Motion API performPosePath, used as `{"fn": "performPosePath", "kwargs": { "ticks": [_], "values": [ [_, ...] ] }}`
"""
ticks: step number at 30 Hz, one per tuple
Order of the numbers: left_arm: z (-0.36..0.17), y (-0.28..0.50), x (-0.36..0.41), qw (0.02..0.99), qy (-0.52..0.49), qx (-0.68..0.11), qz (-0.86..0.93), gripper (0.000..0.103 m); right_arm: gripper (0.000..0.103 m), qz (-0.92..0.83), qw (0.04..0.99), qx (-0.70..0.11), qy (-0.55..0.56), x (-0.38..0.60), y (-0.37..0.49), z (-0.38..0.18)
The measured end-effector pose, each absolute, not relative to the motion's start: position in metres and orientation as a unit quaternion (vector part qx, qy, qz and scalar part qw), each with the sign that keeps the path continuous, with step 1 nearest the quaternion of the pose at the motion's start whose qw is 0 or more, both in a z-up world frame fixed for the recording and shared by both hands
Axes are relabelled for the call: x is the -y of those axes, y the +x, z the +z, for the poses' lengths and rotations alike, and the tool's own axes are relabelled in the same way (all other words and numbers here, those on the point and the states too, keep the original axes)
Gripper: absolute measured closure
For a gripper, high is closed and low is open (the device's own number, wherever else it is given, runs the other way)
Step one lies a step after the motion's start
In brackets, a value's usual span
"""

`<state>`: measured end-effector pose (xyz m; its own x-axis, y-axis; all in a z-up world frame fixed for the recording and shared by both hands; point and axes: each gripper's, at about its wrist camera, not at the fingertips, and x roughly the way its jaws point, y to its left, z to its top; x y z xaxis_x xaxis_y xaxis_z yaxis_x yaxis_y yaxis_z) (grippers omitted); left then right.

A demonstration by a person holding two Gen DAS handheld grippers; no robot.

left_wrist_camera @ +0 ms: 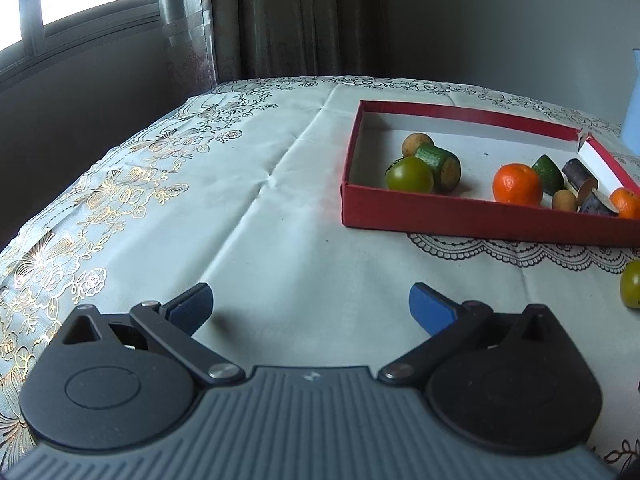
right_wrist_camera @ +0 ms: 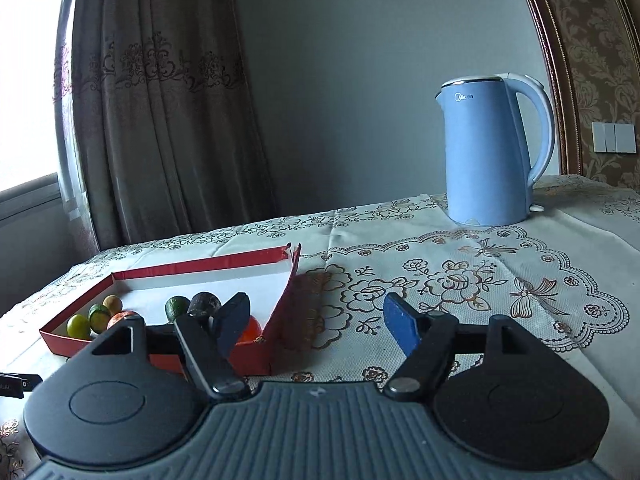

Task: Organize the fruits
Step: 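Move the left gripper toward the round olive-green fruit, then close the left gripper around the olive-green fruit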

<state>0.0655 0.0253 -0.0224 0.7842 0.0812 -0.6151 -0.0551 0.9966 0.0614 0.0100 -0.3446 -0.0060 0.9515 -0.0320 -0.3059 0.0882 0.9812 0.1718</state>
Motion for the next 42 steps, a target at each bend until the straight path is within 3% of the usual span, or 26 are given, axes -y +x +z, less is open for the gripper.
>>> {"fn": "performPosePath", "kwargs": {
  "ticks": [4, 6, 8, 20, 38, 40, 42],
  "values": [
    [-0.021, 0.06, -0.02, 0.943, -0.011, -0.332, 0.019, 0.0, 0.023, -0.032, 0.982, -0.162, 0.093, 0.344, 0.011, -0.007],
    [-0.019, 0.054, -0.006, 0.944, -0.013, -0.331, -0.004, 0.0, 0.008, -0.032, 0.981, -0.17, 0.091, 0.343, 0.013, -0.007],
    [-0.016, 0.05, 0.011, 0.943, -0.01, -0.33, -0.032, 0.0, 0.005, -0.036, 0.979, -0.182, 0.085, 0.341, 0.016, -0.008],
    [-0.001, 0.029, 0.133, 0.945, 0.097, -0.275, -0.15, 0.0, 0.003, -0.047, 0.968, -0.196, 0.149, 0.361, 0.018, -0.013],
    [-0.016, 0.046, 0.154, 0.938, 0.059, -0.295, -0.171, 0.0, 0.003, -0.043, 0.965, -0.197, 0.166, 0.366, 0.018, -0.014],
    [-0.019, 0.049, 0.155, 0.935, 0.064, -0.304, -0.169, 0.003, 0.003, -0.043, 0.965, -0.197, 0.166, 0.366, 0.018, -0.014],
    [-0.022, 0.053, 0.156, 0.929, 0.065, -0.319, -0.174, 0.013, 0.003, -0.043, 0.965, -0.197, 0.167, 0.366, 0.019, -0.014]
  ]
}}
